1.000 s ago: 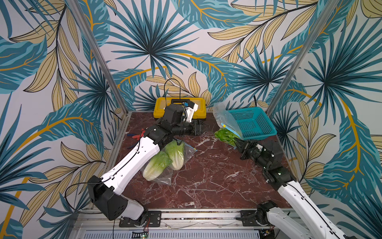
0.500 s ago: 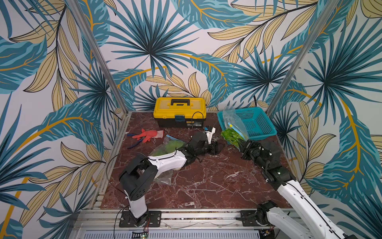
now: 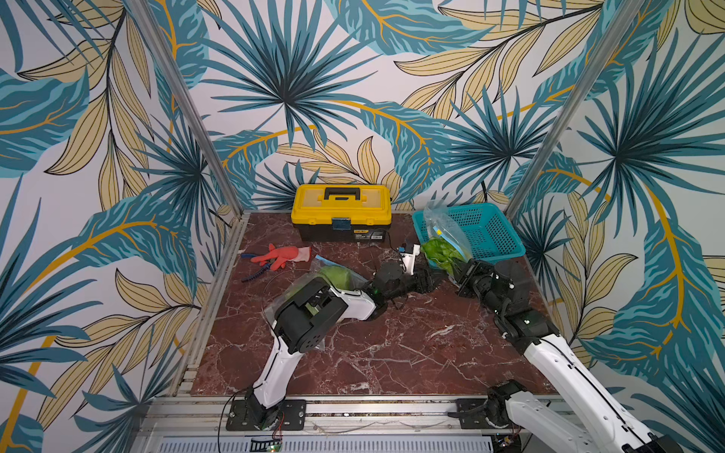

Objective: Put the chinese cabbages into a zipper bag and zip it
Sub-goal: Place the Chinese cabbage in the zipper food storage bag.

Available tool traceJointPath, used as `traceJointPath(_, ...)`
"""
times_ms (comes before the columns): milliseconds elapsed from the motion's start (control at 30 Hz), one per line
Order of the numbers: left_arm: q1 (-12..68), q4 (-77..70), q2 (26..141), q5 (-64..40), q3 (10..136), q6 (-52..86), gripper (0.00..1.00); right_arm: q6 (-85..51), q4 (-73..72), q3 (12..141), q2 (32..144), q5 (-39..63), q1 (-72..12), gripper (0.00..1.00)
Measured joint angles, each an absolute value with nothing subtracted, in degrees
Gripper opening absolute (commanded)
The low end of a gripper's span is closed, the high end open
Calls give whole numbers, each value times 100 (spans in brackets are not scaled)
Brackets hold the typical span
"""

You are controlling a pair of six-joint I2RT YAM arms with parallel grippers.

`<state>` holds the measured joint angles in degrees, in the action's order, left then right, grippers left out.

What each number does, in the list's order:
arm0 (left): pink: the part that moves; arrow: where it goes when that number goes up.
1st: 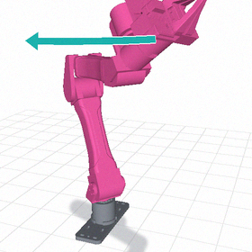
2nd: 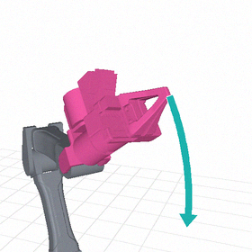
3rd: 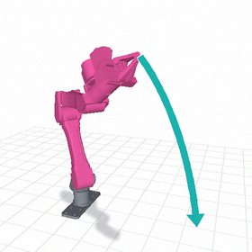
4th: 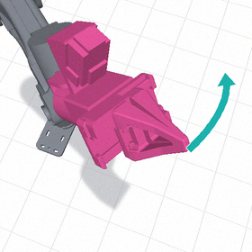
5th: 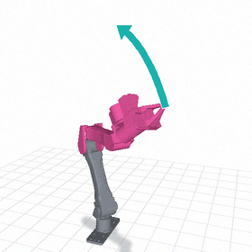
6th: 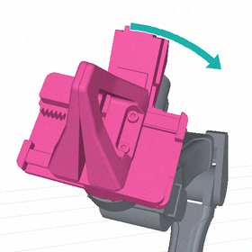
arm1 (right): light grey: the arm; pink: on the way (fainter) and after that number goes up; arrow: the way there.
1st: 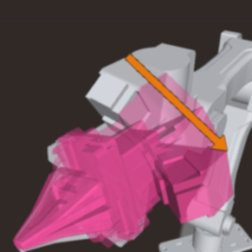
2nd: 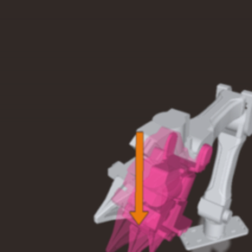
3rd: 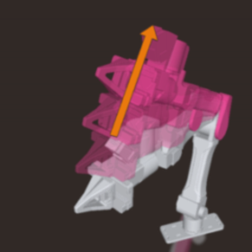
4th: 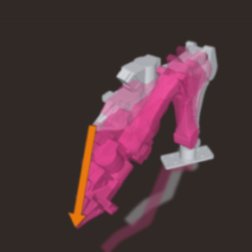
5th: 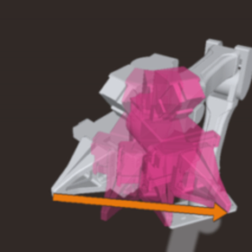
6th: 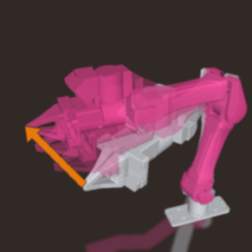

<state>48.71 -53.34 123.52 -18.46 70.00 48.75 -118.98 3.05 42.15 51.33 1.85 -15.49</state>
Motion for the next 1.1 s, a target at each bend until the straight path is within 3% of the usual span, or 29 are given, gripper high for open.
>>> traceJointPath(367, 5400, -6414, 12532, -1391, 6768, 5502, 65, -11898, -27, 4460, 5489, 143, -1754, 0)
traceJointPath(900, 5658, -6250, 12538, 930, 6772, 3382, 59, -11898, -274, 4720, 5767, -1, -2071, 0)
traceJointPath(1100, 5655, -6289, 12632, 1328, 7126, 2639, 51, -11898, -281, 4727, 5804, -1, -2080, 0)
